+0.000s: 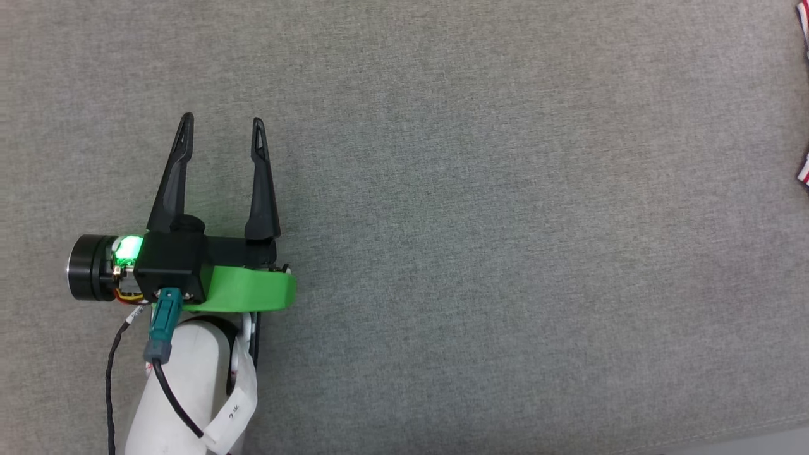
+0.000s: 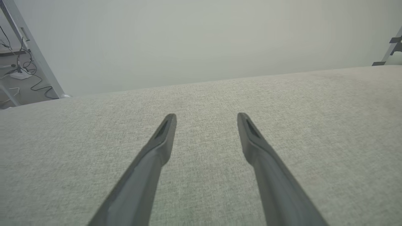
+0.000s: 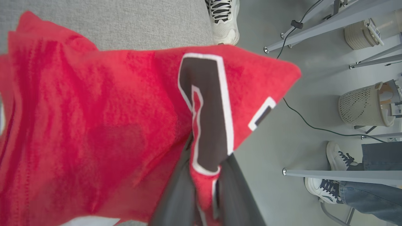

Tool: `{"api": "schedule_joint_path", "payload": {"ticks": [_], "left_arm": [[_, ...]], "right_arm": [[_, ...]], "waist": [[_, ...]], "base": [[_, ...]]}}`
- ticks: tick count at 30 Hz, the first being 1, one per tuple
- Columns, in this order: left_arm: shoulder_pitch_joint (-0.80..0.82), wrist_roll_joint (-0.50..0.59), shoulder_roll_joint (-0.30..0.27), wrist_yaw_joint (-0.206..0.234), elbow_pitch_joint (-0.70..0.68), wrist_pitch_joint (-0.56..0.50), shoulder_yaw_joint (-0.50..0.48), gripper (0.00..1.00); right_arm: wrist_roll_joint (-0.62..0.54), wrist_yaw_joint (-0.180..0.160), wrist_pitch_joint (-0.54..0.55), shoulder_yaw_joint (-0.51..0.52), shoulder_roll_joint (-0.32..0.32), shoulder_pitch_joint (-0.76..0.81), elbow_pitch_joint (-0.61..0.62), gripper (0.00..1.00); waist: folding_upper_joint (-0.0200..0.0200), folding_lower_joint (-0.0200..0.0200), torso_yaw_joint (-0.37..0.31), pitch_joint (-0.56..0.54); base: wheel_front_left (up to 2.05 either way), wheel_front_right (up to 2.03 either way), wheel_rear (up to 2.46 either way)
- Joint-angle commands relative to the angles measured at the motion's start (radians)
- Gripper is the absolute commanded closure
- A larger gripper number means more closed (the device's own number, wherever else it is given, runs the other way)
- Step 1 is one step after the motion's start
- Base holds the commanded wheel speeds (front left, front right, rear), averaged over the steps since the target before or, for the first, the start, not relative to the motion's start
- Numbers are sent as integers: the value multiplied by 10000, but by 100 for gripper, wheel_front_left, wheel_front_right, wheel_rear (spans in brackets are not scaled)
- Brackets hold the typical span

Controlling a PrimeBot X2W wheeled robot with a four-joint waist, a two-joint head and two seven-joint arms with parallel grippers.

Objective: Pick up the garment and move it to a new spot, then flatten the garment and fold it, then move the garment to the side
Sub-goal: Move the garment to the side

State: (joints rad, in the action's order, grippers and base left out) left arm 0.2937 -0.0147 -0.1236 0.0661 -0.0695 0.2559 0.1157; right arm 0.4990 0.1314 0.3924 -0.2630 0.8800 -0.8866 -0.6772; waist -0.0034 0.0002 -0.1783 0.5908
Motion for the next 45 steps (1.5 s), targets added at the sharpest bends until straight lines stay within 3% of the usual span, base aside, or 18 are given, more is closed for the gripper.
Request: {"api": "schedule_joint_path", "payload": {"ticks": [1,7,15,23,29,35,45], "left_arm": [[157,74,-34,26,49,59,-16,0],[-169,-122,124,85,285,59,26,0],[-1078,-335,315,168,595,59,13,0],[-1793,-440,432,199,731,59,-64,0],[-2064,-470,474,148,834,59,-147,0],[-2201,-459,503,96,921,59,-224,0],[-2348,-436,560,38,1154,59,-284,0]], "right_arm": [[-200,-7,-211,101,-65,-216,-229,0],[-592,-7,-1203,270,-275,-102,-623,0],[-1232,-7,-3825,746,-767,534,215,0],[-2776,-7,-6172,2256,-2390,1519,1862,0],[-3624,-7,-6528,3164,-4012,2747,3818,0],[-3910,-7,-6538,3415,-5629,4248,5934,0],[-3854,-7,-6540,2751,-7084,6449,6613,0]], "waist": [[34,-2,114,-174],[34,-2,313,-1121],[34,-2,618,-2608],[34,-2,1072,-3658],[34,-2,1438,-4082],[34,-2,1683,-4293],[34,-2,1842,-4596]], "base": [[0,0,0],[0,0,0],[0,0,0],[0,0,0],[0,0,0],[0,0,0],[0,0,0]]}}
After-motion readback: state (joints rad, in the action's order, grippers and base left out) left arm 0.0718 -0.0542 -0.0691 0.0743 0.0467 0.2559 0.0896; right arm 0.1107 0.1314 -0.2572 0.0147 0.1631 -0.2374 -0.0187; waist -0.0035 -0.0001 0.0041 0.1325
